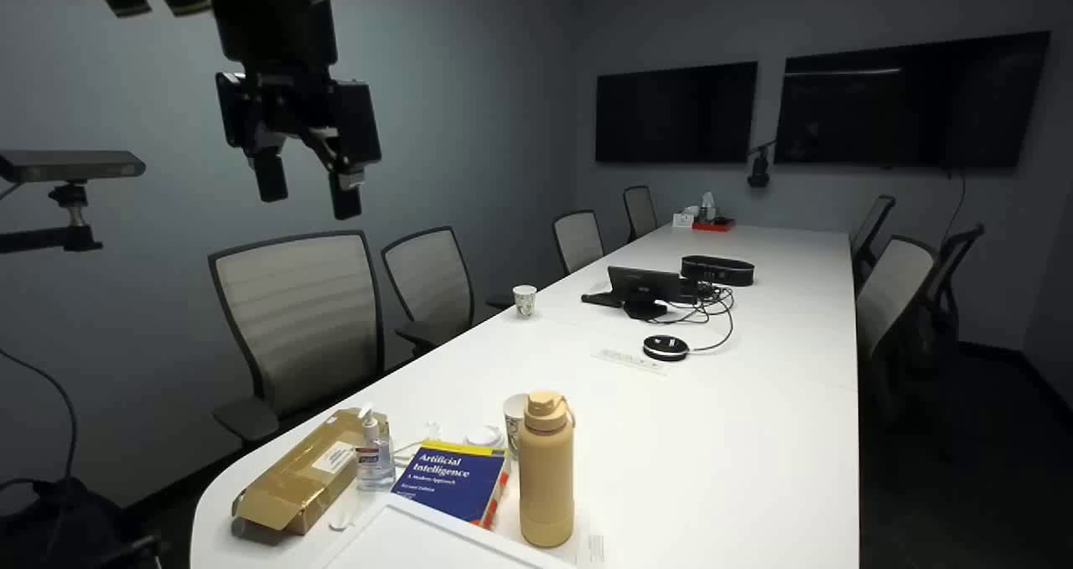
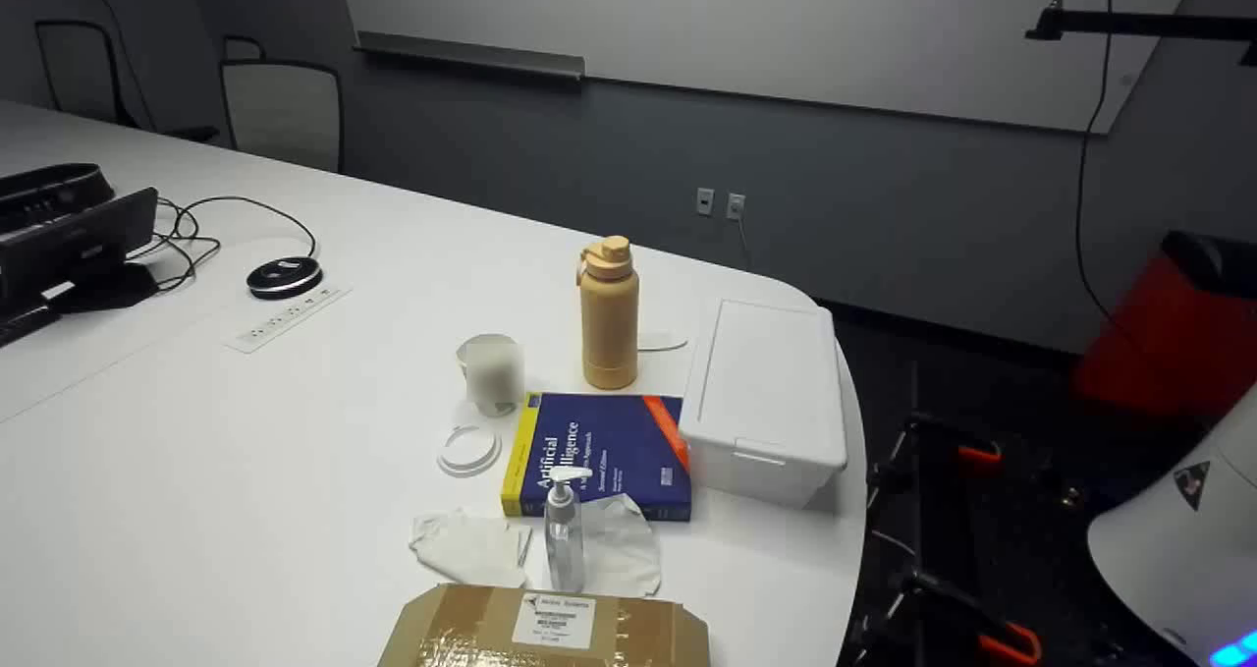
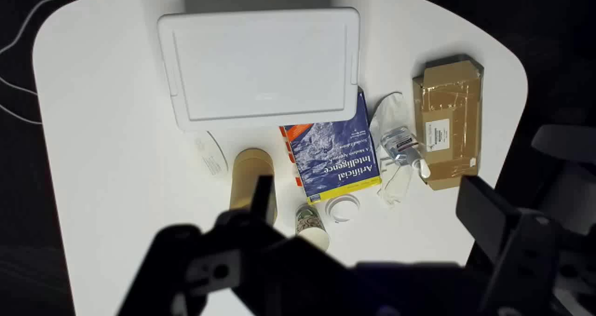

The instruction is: Open the blue book.

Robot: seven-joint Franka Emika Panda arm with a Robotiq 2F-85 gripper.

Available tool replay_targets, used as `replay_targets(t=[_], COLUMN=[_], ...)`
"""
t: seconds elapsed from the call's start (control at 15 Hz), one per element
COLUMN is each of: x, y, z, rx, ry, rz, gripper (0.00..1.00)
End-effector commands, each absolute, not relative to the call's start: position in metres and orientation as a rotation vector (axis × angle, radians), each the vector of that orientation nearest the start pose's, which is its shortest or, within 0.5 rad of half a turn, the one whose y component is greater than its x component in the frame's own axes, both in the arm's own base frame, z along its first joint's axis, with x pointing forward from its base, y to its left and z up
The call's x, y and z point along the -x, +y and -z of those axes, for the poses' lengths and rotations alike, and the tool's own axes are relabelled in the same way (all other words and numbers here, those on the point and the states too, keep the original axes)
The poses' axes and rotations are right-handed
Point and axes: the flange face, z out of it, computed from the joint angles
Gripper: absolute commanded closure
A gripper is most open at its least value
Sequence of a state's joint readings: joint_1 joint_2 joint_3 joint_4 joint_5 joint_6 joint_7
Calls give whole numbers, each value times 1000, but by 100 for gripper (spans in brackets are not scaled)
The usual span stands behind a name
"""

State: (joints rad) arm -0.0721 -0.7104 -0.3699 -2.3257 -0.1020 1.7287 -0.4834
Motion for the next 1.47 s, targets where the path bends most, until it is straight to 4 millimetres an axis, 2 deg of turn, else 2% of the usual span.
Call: replay_targets(t=[0.0, 0.07, 0.27, 0.4, 0.67, 0.87, 1.07, 1.4], x=[-306, -311, -342, -368, -422, -454, -474, -488], y=[-187, -188, -180, -168, -128, -95, -74, -73], z=[-575, -573, -554, -530, -472, -431, -389, -327], rx=[3036, 3044, 3072, 3087, 3067, 3038, 3032, 3027], ry=[-195, -195, -258, -351, -536, -625, -648, -579], rz=[195, 184, 178, 163, 151, 188, 233, 242], gripper=[0, 0, 0, 0, 0, 0, 0, 0])
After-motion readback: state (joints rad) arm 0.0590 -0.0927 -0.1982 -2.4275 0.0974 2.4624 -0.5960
